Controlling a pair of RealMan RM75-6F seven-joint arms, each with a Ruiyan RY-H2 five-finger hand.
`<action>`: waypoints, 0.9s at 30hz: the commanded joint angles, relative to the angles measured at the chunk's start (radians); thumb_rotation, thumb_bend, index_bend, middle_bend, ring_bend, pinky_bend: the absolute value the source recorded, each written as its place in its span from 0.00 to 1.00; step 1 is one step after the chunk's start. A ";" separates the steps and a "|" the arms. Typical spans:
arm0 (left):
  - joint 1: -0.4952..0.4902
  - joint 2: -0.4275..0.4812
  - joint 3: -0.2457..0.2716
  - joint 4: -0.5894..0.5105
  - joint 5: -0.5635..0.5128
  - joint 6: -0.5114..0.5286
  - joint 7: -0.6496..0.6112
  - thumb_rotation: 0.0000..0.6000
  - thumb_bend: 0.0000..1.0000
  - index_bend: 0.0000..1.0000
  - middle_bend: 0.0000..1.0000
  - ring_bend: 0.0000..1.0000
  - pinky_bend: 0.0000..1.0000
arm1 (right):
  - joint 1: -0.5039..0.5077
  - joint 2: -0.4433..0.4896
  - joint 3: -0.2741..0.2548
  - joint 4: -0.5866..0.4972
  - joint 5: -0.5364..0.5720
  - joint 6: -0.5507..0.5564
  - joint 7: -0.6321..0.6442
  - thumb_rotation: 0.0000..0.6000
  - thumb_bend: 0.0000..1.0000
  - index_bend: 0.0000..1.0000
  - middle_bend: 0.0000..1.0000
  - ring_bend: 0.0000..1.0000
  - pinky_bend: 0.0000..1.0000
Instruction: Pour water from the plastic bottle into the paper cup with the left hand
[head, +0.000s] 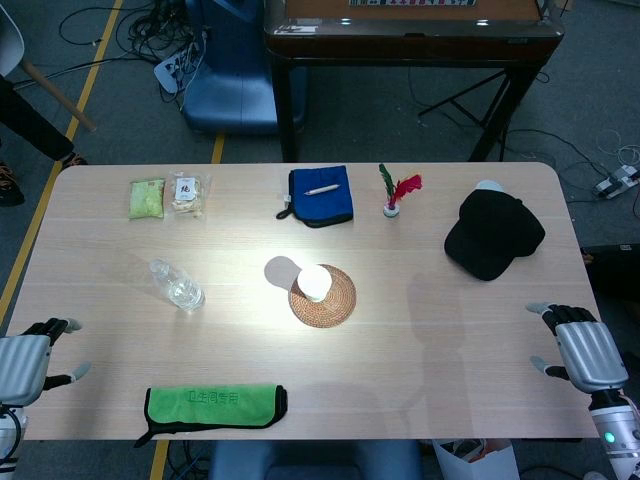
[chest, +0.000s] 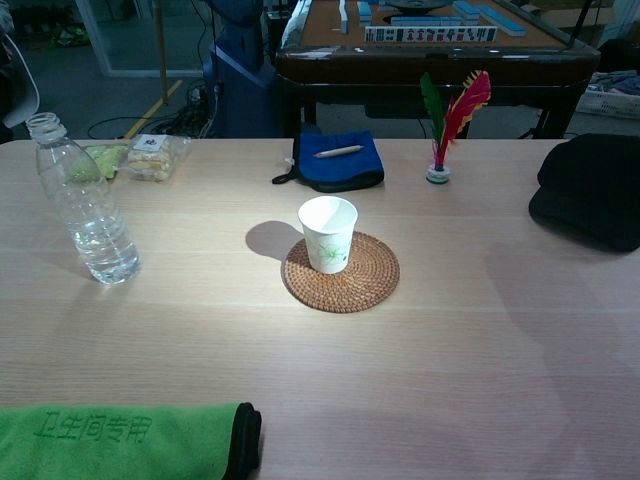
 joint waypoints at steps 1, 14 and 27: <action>-0.004 -0.008 0.006 0.005 0.002 -0.010 0.007 1.00 0.04 0.39 0.41 0.44 0.69 | -0.010 0.000 -0.004 0.000 -0.029 0.032 0.010 1.00 0.05 0.29 0.30 0.29 0.31; -0.012 -0.015 0.003 0.012 0.011 -0.016 -0.074 1.00 0.04 0.31 0.38 0.41 0.69 | -0.015 -0.003 -0.007 0.003 -0.036 0.038 0.012 1.00 0.05 0.29 0.30 0.29 0.31; -0.119 -0.110 -0.049 0.205 0.009 -0.127 -0.332 1.00 0.04 0.14 0.32 0.34 0.68 | -0.018 -0.001 -0.003 0.004 -0.037 0.048 0.017 1.00 0.05 0.29 0.30 0.29 0.31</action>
